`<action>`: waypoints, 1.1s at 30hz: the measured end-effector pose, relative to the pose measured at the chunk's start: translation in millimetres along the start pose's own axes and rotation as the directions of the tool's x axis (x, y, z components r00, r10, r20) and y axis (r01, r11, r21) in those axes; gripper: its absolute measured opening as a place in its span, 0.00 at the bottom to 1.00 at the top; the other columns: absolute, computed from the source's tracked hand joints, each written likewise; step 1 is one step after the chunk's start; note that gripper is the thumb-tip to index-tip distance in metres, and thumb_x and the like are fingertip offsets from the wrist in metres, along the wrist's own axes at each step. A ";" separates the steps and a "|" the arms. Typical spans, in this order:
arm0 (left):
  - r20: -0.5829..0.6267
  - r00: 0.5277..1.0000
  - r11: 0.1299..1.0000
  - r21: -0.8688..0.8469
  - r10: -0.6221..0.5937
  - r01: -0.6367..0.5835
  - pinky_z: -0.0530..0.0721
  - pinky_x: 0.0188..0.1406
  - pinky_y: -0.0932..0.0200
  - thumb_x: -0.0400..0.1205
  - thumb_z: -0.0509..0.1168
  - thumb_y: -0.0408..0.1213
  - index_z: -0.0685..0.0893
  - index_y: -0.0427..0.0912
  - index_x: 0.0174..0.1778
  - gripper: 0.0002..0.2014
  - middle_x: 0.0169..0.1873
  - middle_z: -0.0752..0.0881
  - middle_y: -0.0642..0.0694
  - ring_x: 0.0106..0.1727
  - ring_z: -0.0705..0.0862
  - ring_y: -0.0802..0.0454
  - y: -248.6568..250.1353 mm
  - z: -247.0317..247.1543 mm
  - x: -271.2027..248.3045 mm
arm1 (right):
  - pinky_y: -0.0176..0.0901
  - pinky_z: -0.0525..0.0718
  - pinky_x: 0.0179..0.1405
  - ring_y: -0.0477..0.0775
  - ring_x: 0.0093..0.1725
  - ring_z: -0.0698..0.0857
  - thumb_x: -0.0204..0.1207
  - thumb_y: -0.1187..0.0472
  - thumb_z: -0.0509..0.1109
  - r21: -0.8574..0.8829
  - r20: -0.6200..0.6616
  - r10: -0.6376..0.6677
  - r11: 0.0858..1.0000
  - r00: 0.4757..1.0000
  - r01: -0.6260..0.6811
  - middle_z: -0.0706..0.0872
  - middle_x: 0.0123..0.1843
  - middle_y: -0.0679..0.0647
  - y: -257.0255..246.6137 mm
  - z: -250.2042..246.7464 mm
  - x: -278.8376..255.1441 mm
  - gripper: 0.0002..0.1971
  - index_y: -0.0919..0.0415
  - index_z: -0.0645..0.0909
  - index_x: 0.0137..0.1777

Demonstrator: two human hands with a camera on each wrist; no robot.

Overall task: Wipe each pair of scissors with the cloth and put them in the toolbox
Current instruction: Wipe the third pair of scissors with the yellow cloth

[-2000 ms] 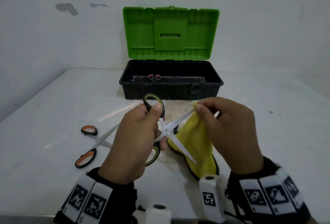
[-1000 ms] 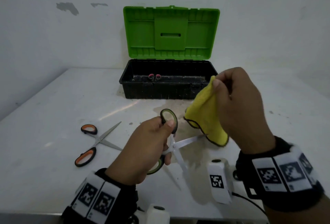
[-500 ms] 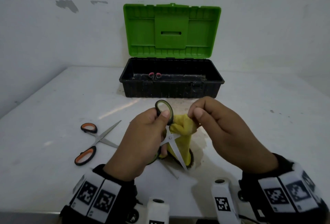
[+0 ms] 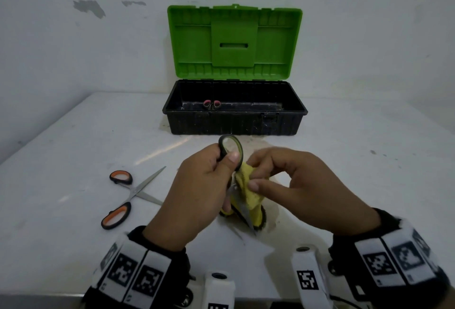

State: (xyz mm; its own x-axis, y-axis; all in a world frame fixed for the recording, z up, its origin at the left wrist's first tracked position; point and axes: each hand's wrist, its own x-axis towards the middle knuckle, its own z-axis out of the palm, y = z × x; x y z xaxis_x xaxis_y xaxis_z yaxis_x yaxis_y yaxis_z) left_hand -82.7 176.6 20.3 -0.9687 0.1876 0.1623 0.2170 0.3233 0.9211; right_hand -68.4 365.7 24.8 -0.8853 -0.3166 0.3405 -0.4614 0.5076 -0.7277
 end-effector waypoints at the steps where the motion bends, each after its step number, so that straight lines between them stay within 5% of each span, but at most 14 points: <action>1: 0.013 1.000 1.000 0.012 0.015 -0.015 0.79 0.22 0.61 0.88 0.58 0.46 0.81 0.44 0.40 0.15 0.18 0.78 0.51 0.19 0.81 0.50 0.5 0.4 0.1 | 0.41 0.84 0.53 0.48 0.52 0.88 0.73 0.58 0.80 -0.009 0.019 0.013 1.000 1.000 -0.013 0.89 0.49 0.44 0.3 0.2 0.3 0.05 0.52 0.85 0.39; 4: 0.049 0.996 0.997 0.036 0.068 -0.070 0.80 0.24 0.60 0.88 0.58 0.46 0.82 0.45 0.42 0.13 0.21 0.81 0.51 0.19 0.80 0.53 1.4 1.5 0.5 | 0.42 0.85 0.47 0.48 0.46 0.87 0.71 0.54 0.81 -0.064 0.058 0.026 0.998 0.998 -0.022 0.88 0.44 0.45 0.4 -0.9 4.0 0.10 0.49 0.83 0.46; 7: 0.061 0.991 0.991 0.050 0.122 -0.125 0.78 0.24 0.62 0.87 0.59 0.46 0.83 0.44 0.44 0.13 0.22 0.82 0.52 0.20 0.79 0.58 -0.3 0.4 -0.2 | 0.31 0.82 0.43 0.40 0.46 0.86 0.72 0.48 0.78 -0.136 0.145 0.048 0.990 0.988 -0.028 0.88 0.44 0.40 -1.9 -1.2 8.4 0.10 0.46 0.84 0.51; 12: 0.087 0.989 0.993 0.020 0.116 -0.118 0.74 0.20 0.65 0.88 0.60 0.43 0.82 0.43 0.39 0.13 0.17 0.80 0.53 0.17 0.77 0.59 -4.4 -2.4 -4.1 | 0.46 0.84 0.39 0.47 0.38 0.84 0.77 0.47 0.73 -0.230 0.298 0.088 0.973 0.950 -0.018 0.87 0.38 0.46 -3.2 -3.8 13.3 0.07 0.49 0.87 0.48; 15: 0.069 0.995 0.997 -0.039 0.067 -0.064 0.73 0.18 0.66 0.88 0.59 0.42 0.81 0.40 0.39 0.14 0.15 0.80 0.50 0.15 0.75 0.57 -5.1 -6.7 -5.0 | 0.38 0.82 0.39 0.44 0.41 0.84 0.80 0.47 0.71 -0.256 0.350 0.072 0.966 0.934 0.021 0.88 0.41 0.43 -4.6 -5.7 16.8 0.08 0.48 0.87 0.52; 20: 0.052 0.998 0.997 -0.071 0.024 -0.021 0.73 0.20 0.61 0.87 0.58 0.46 0.83 0.40 0.41 0.15 0.17 0.81 0.33 0.16 0.74 0.53 -8.5 -16.5 -2.7 | 0.35 0.82 0.41 0.43 0.43 0.85 0.80 0.48 0.71 -0.249 0.338 0.077 0.968 0.938 0.010 0.89 0.43 0.43 -3.4 -15.0 18.6 0.08 0.48 0.88 0.52; 24: 0.049 0.999 0.996 -0.087 0.003 0.001 0.76 0.26 0.55 0.87 0.57 0.47 0.82 0.44 0.40 0.15 0.17 0.82 0.34 0.20 0.75 0.46 -8.4 -19.4 -1.8 | 0.34 0.80 0.37 0.45 0.44 0.86 0.79 0.47 0.71 -0.230 0.309 0.112 0.972 0.945 -0.040 0.90 0.44 0.43 0.3 -26.9 14.9 0.06 0.46 0.88 0.49; 29: 0.046 0.999 0.992 -0.128 -0.006 0.012 0.77 0.28 0.50 0.87 0.58 0.47 0.82 0.45 0.40 0.15 0.17 0.82 0.37 0.21 0.76 0.44 -8.1 -16.7 0.1 | 0.43 0.83 0.47 0.45 0.46 0.87 0.78 0.48 0.71 -0.224 0.271 0.127 0.972 0.954 -0.065 0.90 0.45 0.40 4.1 -36.5 9.7 0.05 0.44 0.88 0.47; 33: -0.034 0.999 0.987 -0.159 -0.017 0.012 0.77 0.27 0.53 0.87 0.58 0.48 0.81 0.44 0.38 0.16 0.17 0.79 0.38 0.21 0.77 0.45 -8.1 -14.1 -1.3 | 0.29 0.80 0.40 0.39 0.40 0.85 0.79 0.51 0.71 -0.213 0.183 0.162 0.970 0.970 -0.121 0.89 0.40 0.38 11.7 -45.6 6.3 0.05 0.45 0.88 0.45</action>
State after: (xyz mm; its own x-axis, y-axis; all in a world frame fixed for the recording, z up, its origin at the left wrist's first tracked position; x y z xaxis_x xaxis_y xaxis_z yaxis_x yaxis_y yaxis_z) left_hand -84.9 160.7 17.6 -0.9759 0.1501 0.1583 0.1836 0.1738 0.9675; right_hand -81.9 406.2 45.5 -0.9225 -0.3718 0.1036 -0.3522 0.7010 -0.6201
